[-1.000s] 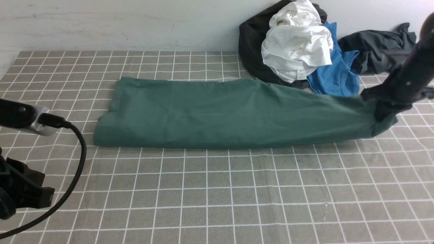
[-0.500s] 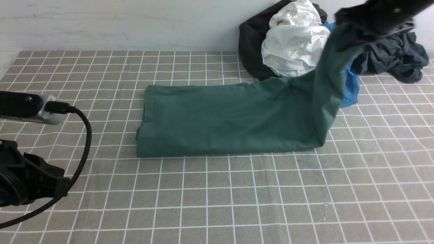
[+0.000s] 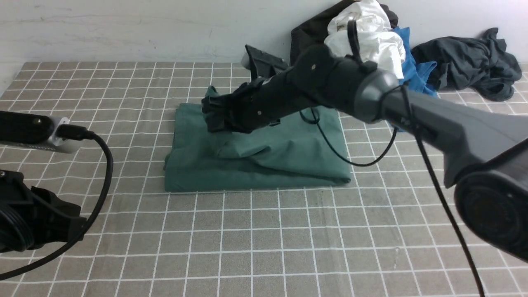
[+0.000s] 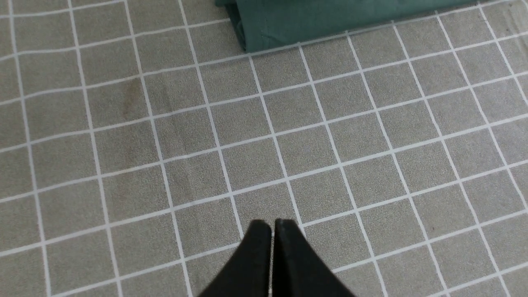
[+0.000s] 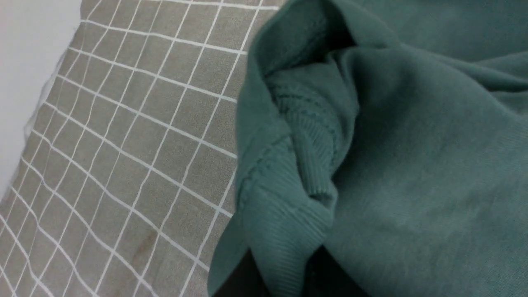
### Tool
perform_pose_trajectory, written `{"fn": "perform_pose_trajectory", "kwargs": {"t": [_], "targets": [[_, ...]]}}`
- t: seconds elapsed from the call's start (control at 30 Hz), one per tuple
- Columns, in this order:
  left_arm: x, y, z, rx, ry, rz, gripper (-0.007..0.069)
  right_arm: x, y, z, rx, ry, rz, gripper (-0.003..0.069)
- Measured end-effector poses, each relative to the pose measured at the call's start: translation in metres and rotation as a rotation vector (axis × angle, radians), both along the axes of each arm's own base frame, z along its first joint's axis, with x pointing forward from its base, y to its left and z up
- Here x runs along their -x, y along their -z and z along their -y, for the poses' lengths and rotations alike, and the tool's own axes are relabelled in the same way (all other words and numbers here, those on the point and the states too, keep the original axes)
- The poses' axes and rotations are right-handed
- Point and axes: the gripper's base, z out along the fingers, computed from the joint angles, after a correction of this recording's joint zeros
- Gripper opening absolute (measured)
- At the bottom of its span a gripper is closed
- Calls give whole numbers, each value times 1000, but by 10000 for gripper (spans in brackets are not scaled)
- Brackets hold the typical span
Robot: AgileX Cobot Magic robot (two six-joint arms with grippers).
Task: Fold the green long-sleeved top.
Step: Use the right arm to drag the right edge of the fabric to the left and folds it over the left edge
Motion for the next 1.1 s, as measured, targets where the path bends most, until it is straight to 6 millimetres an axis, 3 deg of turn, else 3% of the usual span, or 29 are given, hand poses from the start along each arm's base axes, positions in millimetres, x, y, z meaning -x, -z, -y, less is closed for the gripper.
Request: {"fn": "perform_pose_trajectory", "kwargs": {"t": [0.13, 0.33, 0.43, 0.53, 0.7, 0.8, 0.87, 1.0, 1.1], "targets": [[0, 2, 0, -1, 1, -5, -7, -3, 9, -6, -41, 16, 15, 101], [0, 2, 0, -1, 1, -5, -7, -7, -6, -10, -107, -8, 120, 296], [0, 2, 0, -1, 1, -5, -7, -7, -19, -12, -86, -76, 211, 330], [0, 2, 0, 1, 0, -5, -7, -6, -21, -11, -8, -136, 259, 304], [0, 0, 3, 50, -3, -3, -7, 1, 2, -13, 186, -205, 224, 127], [0, -1, 6, 73, 23, 11, -7, 11, 26, -28, 261, -248, 211, 30], [0, -4, 9, 81, 72, 39, -7, 25, 39, -49, 289, -298, 249, -4], [5, -10, 13, 78, 133, 98, -7, 40, 36, -70, 317, -368, 366, -12], [21, -24, 14, 23, 213, 222, -7, 50, 5, -72, 401, -470, 482, -13]]}}
